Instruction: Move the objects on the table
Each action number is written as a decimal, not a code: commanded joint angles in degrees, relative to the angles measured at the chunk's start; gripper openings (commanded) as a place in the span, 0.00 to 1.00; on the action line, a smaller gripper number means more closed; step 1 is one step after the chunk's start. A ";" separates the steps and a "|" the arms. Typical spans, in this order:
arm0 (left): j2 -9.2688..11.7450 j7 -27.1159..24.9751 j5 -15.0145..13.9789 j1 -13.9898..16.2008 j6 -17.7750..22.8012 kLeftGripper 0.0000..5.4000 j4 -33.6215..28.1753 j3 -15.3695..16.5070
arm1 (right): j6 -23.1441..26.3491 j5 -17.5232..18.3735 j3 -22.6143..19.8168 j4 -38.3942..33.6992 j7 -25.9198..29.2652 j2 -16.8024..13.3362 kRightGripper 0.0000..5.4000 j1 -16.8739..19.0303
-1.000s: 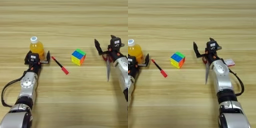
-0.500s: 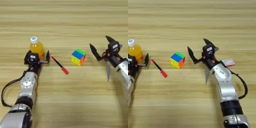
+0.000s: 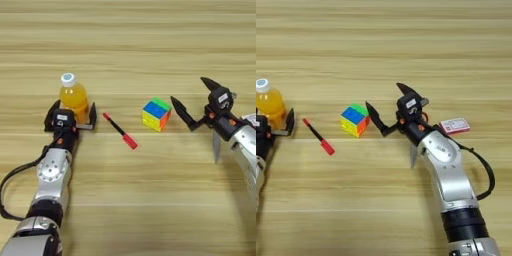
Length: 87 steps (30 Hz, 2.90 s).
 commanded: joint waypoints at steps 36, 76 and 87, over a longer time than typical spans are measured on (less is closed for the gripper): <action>-1.13 -3.53 -1.23 11.50 6.70 0.99 -16.12 -2.86 | 4.79 -0.21 10.56 -0.60 7.12 0.52 1.00 2.27; -0.92 -2.54 -1.71 11.22 6.76 0.99 -15.76 -1.96 | 11.41 -9.66 18.01 21.65 2.52 9.43 1.00 -8.83; -0.97 -2.34 -1.97 11.09 6.94 0.99 -15.93 -1.91 | 11.68 -12.81 19.90 22.62 1.45 9.16 1.00 -9.22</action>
